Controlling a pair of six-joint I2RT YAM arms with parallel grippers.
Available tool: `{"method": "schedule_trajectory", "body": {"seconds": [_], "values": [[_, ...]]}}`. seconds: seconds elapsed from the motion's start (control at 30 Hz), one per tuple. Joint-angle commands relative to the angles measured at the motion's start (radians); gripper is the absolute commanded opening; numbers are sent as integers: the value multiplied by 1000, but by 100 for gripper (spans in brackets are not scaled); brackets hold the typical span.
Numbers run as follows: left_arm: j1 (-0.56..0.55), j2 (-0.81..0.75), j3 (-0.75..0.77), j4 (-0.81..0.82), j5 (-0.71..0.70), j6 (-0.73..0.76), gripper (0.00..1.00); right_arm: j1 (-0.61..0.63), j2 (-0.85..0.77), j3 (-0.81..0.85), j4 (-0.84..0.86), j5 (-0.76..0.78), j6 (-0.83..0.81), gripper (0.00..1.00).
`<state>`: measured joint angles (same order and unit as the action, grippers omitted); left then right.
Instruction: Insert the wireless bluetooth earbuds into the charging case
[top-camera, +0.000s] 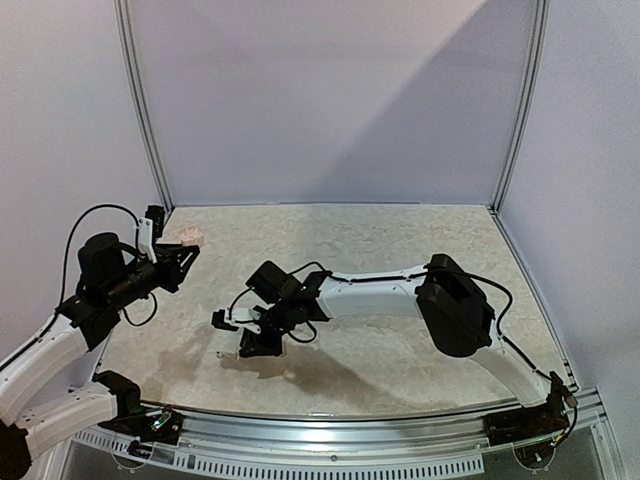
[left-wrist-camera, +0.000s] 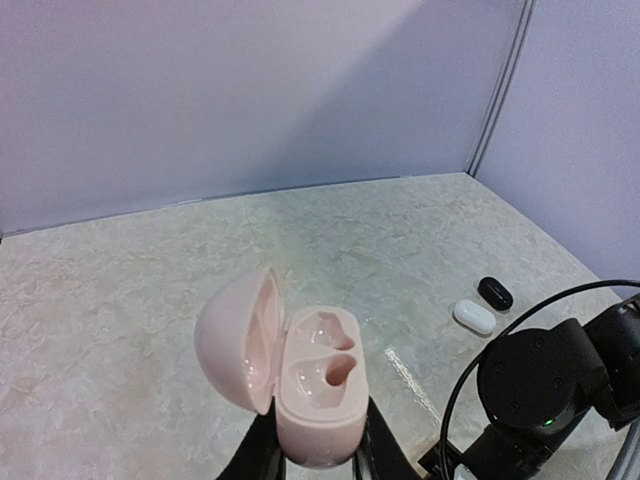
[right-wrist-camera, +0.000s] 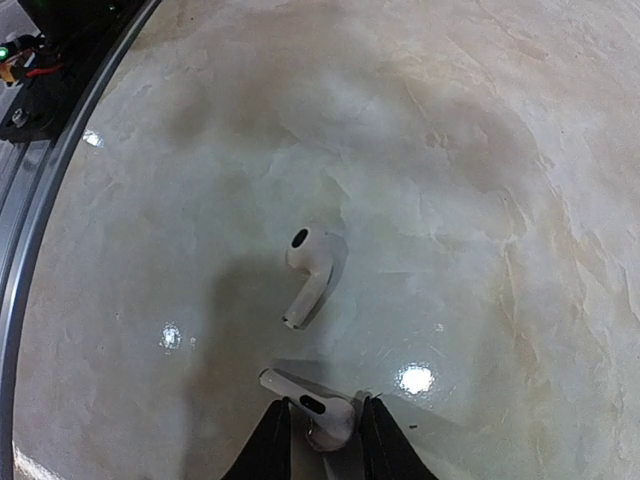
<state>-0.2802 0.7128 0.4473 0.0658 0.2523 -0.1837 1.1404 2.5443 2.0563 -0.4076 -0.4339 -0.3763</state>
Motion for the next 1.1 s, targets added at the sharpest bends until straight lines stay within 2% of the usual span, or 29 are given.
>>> {"method": "schedule_trajectory", "body": {"seconds": [0.0, 0.47, 0.67, 0.8, 1.07], "values": [[11, -4, -14, 8, 2, 15, 0, 22, 56, 13, -72, 7, -29, 25], [11, -2, -10, 5, 8, 17, 0, 28, 45, -7, -117, 52, -58, 22], [12, 1, -6, 3, 13, 22, 0, 27, 28, -24, -114, 59, -46, 12], [11, 2, -4, 5, 19, 31, 0, 27, -28, -78, -77, 76, -45, 10], [9, 7, 1, 5, 33, 42, 0, 10, -146, -171, -129, 94, -21, 7]]}}
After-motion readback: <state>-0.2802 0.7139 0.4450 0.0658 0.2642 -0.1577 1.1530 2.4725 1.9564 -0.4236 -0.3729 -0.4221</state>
